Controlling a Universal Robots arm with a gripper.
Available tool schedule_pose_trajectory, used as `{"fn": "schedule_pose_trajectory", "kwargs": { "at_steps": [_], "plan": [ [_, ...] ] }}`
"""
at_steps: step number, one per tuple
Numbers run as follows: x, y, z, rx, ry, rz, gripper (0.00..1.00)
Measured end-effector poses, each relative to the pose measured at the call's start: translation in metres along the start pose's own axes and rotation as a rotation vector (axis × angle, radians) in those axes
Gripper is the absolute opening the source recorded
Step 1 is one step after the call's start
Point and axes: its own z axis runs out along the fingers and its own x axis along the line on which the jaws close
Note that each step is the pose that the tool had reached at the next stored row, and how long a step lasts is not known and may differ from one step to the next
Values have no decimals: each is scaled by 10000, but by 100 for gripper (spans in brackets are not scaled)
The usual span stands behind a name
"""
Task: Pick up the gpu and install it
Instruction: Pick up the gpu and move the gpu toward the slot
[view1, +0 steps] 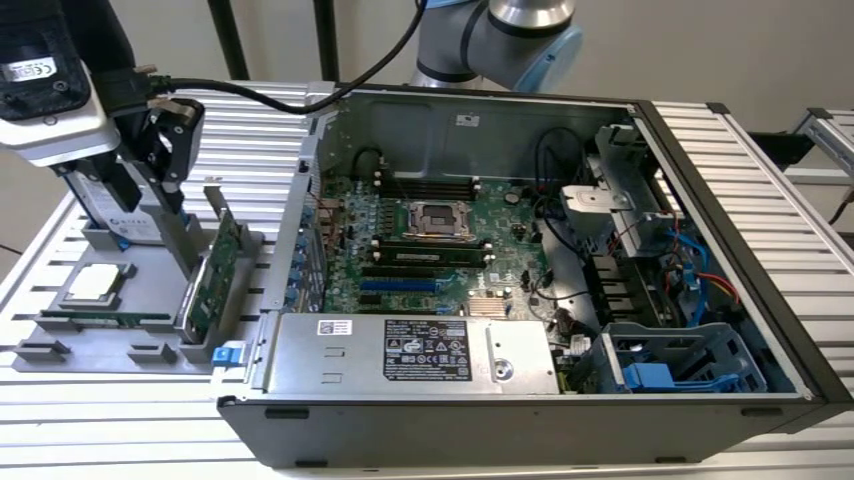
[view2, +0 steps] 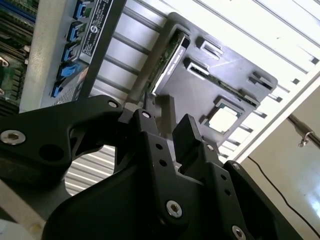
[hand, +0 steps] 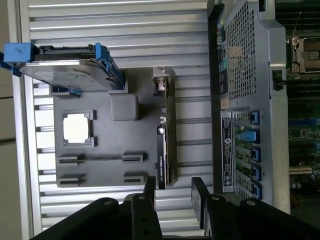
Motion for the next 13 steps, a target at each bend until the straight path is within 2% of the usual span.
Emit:
{"fn": "schedule_pose_trajectory", "kwargs": {
  "at_steps": [7,13],
  "plan": [
    [2,11,45,3,-11,-1,100],
    [3,21,85,-1,-58,-6,100]
  ]
}}
